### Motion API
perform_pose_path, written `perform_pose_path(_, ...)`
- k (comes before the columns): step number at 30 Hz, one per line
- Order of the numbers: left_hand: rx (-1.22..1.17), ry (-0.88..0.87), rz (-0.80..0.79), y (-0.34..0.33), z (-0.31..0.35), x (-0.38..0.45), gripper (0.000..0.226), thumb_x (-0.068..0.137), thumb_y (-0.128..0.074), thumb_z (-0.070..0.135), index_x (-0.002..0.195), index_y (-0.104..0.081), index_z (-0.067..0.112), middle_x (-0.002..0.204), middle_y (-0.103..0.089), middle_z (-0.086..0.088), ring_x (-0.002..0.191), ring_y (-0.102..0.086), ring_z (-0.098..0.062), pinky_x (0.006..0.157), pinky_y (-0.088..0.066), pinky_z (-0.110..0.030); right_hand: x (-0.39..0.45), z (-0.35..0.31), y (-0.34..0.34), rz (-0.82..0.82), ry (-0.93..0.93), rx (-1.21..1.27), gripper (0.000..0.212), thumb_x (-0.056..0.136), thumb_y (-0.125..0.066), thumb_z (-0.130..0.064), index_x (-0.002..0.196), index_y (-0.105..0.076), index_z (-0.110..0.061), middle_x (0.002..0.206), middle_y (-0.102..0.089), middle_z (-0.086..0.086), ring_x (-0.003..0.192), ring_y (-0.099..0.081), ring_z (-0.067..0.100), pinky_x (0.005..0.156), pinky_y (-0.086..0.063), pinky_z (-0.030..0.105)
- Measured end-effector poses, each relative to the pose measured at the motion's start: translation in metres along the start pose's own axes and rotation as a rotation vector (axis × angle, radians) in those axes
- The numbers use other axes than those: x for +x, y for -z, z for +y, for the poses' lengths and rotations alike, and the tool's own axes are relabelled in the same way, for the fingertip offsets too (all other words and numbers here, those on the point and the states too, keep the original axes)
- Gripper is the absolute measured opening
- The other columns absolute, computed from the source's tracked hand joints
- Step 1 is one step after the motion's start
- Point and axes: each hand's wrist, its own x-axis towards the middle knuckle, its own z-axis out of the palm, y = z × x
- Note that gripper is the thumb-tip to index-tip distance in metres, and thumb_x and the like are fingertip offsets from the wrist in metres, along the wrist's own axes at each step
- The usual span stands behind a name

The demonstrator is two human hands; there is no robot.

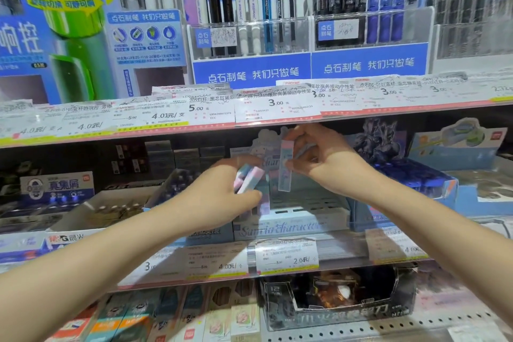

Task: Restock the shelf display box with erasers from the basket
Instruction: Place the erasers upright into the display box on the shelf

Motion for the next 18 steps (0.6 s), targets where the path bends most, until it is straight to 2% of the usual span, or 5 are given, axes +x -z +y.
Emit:
perform_pose_path(2, 0.109, 0.014, -0.031, 0.002, 0.001, 0.000, 0.039, 0.083, -0.060, 0.022, 0.054, -0.034, 0.018, 0.050, -0.035, 0.002, 0.045, -0.033, -0.013, 0.042, -0.025, -0.021, 0.005, 0.007, -0.004, -0.064, -0.036, -0.129, 0.029, 0.079, -0.067, -0.008, 0.091, -0.047, -0.025, 0.083, -0.056, -0.003, 0.077, -0.061, 0.024, 0.074, -0.049, 0.033)
perform_pose_path(6, 0.211, 0.000, -0.141, 0.003, -0.003, 0.002, 0.034, 0.082, -0.060, 0.024, 0.061, -0.034, 0.018, 0.057, -0.036, 0.001, 0.049, -0.033, -0.013, 0.047, -0.026, -0.025, 0.011, 0.013, -0.013, -0.126, -0.042, -0.224, 0.025, 0.082, -0.063, -0.009, 0.094, -0.047, -0.024, 0.092, -0.056, 0.002, 0.071, -0.056, 0.015, 0.069, -0.040, 0.022)
perform_pose_path(9, 0.240, -0.029, -0.209, 0.003, -0.008, 0.002, 0.035, 0.085, -0.059, 0.025, 0.060, -0.035, 0.024, 0.056, -0.036, 0.005, 0.044, -0.034, -0.006, 0.045, -0.027, -0.021, 0.014, 0.016, -0.019, -0.134, -0.055, -0.249, 0.023, 0.082, -0.063, -0.009, 0.097, -0.050, -0.021, 0.088, -0.057, 0.002, 0.072, -0.055, 0.016, 0.071, -0.040, 0.023)
perform_pose_path(13, 0.282, -0.012, -0.223, 0.006, -0.013, 0.004, 0.027, 0.086, -0.057, 0.030, 0.066, -0.043, 0.018, 0.058, -0.034, 0.004, 0.049, -0.033, -0.010, 0.049, -0.026, -0.026, 0.012, 0.021, -0.024, -0.191, -0.049, -0.217, 0.023, 0.081, -0.062, -0.005, 0.091, -0.050, -0.022, 0.076, -0.053, -0.007, 0.070, -0.053, 0.016, 0.070, -0.042, 0.025)
perform_pose_path(18, 0.258, -0.035, -0.223, 0.006, -0.016, 0.007, 0.037, 0.085, -0.057, 0.028, 0.058, -0.033, 0.026, 0.056, -0.032, 0.004, 0.046, -0.030, -0.009, 0.050, -0.025, -0.028, 0.007, 0.021, -0.025, -0.097, 0.068, -0.338, 0.022, 0.081, -0.051, -0.003, 0.096, -0.063, -0.015, 0.098, -0.048, -0.004, 0.088, -0.053, 0.019, 0.080, -0.045, 0.028)
